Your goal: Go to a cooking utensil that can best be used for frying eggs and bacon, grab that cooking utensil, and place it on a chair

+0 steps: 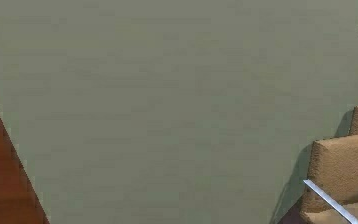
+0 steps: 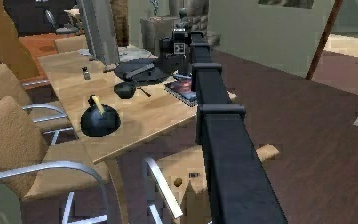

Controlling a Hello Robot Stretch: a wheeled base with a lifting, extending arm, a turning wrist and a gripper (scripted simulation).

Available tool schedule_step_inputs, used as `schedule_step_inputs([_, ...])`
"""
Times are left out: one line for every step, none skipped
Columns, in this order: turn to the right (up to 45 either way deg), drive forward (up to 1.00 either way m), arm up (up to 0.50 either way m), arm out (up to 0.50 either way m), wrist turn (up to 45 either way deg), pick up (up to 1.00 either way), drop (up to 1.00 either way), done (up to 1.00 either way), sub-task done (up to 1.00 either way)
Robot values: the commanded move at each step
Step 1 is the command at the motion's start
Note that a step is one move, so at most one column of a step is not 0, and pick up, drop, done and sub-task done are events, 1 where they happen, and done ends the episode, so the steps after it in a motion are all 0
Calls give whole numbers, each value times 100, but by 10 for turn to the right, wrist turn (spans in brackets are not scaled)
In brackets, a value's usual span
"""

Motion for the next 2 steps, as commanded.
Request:
schedule_step_inputs([0, 0, 0, 0, 450, 0, 0, 0, 0])
schedule_step_inputs([0, 0, 0, 0, 150, 0, 0, 0, 0])
